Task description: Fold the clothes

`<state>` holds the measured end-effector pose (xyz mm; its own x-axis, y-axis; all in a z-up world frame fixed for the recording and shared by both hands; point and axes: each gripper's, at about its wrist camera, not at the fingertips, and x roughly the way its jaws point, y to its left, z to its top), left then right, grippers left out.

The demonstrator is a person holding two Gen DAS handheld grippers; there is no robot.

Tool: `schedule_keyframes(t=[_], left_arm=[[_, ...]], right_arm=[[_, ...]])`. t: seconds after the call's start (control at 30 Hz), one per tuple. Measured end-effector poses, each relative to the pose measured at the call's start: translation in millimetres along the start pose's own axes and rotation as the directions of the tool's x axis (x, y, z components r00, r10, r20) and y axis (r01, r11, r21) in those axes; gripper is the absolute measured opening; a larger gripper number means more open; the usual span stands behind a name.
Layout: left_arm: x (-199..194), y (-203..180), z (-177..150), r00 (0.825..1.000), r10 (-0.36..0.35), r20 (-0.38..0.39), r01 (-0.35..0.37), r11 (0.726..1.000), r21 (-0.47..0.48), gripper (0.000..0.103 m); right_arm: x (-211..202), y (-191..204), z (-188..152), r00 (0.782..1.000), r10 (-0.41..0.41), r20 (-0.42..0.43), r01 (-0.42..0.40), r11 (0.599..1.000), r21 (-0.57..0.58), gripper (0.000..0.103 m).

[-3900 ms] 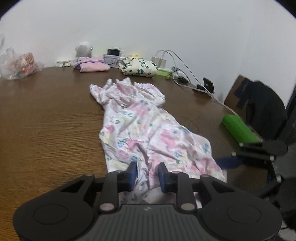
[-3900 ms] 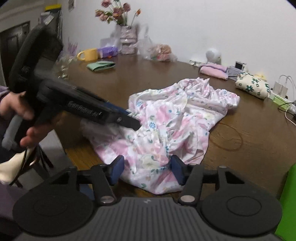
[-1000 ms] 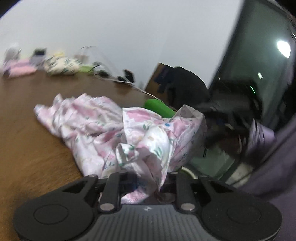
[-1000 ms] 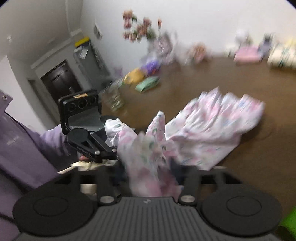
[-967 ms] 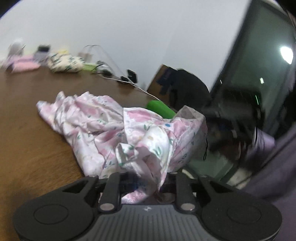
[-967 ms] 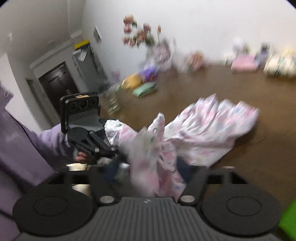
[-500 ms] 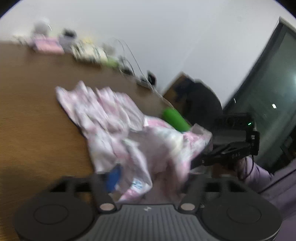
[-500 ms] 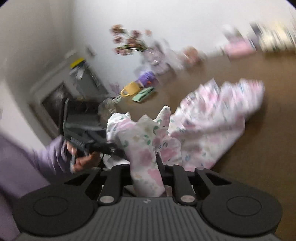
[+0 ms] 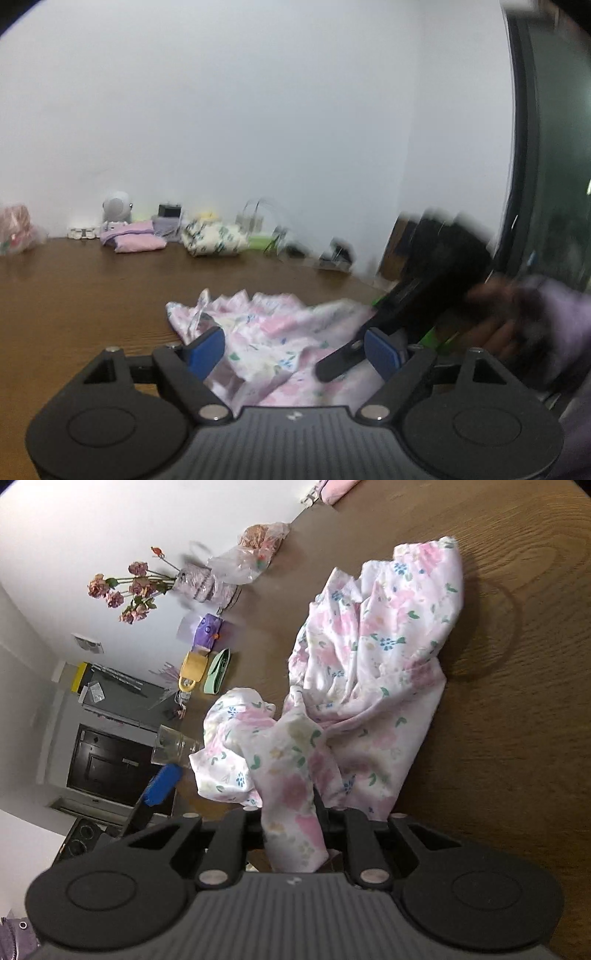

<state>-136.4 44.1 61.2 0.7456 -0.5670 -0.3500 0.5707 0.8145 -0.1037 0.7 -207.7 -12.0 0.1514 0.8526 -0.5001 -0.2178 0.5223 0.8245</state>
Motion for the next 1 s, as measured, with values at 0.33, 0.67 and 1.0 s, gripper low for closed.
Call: schedule_keyframes(t=[0.33, 0.67, 1.0], left_arm=[[64.2, 52.5, -13.4, 0.973, -0.017, -0.229, -0.057, 0.949, -0.310, 0.034], [61.5, 65.9, -25.0, 0.976, -0.036, -0.216, -0.094, 0.822, -0.561, 0.015], [29.2, 61.6, -8.3, 0.987, 0.091, -0.134, -0.147, 0.850, -0.506, 0.025]], right_arm=[[-24.7, 20.4, -17.5, 0.968, -0.171, 0.186, 0.199, 0.969, -0.144, 0.049], [-42.4, 23.0, -75.5, 0.859, -0.128, 0.495, 0.262, 0.942, -0.210, 0.019], [-14.9, 13.6, -47.2, 0.856, -0.291, 0.428, 0.342, 0.939, -0.046, 0.006]])
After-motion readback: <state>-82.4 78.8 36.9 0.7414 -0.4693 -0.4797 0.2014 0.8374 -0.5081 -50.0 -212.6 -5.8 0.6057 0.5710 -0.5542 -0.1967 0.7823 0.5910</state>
